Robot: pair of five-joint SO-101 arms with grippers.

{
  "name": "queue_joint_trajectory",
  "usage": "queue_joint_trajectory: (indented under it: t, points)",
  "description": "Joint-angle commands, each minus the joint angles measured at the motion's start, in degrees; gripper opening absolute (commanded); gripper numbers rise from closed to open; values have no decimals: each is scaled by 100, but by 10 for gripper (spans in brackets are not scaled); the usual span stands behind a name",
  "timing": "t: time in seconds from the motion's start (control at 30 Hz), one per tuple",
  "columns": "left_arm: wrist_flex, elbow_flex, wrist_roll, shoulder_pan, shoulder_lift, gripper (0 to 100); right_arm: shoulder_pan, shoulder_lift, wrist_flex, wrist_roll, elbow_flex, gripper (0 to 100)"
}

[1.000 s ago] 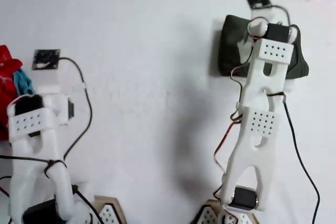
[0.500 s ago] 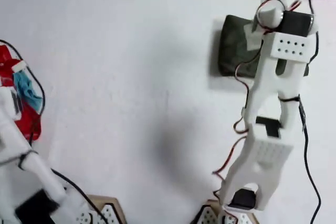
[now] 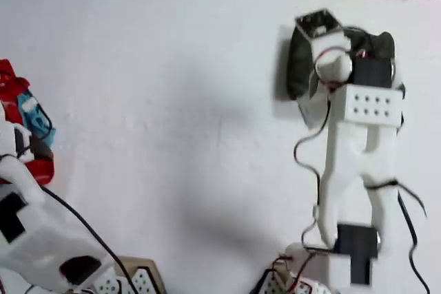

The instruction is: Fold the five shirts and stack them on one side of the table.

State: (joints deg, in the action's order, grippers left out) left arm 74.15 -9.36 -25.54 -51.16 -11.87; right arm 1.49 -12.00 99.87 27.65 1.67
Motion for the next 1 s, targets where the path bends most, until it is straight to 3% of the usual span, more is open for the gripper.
queue_joint_trajectory:
  t: [0.0, 0.13, 0.23, 0.47, 0.63, 0.8, 0.97]
  points:
    - [-193, 180, 35, -123, -378, 282, 101, -980, -286, 35, -1020, 120]
    - [-149, 207, 35, -149, -642, 231, 382, -1789, -1068, 35, -2602, 119]
    - [-105, 224, 176, -114, -571, 24, 734, -2316, -1851, 35, -4026, 112]
    - [281, 215, 431, 141, 413, 24, 1508, -3284, -4400, 35, -7138, 33]
    - [941, 215, 695, 1090, 1802, 24, 1631, -3925, -5455, 35, -8378, 31]
    - [1424, 215, 1090, 2338, 3569, 24, 1604, -4637, -5385, 35, -8738, 33]
    - [1222, 180, 1160, 3754, 5064, 24, 1604, -5358, -5341, 35, -9046, 33]
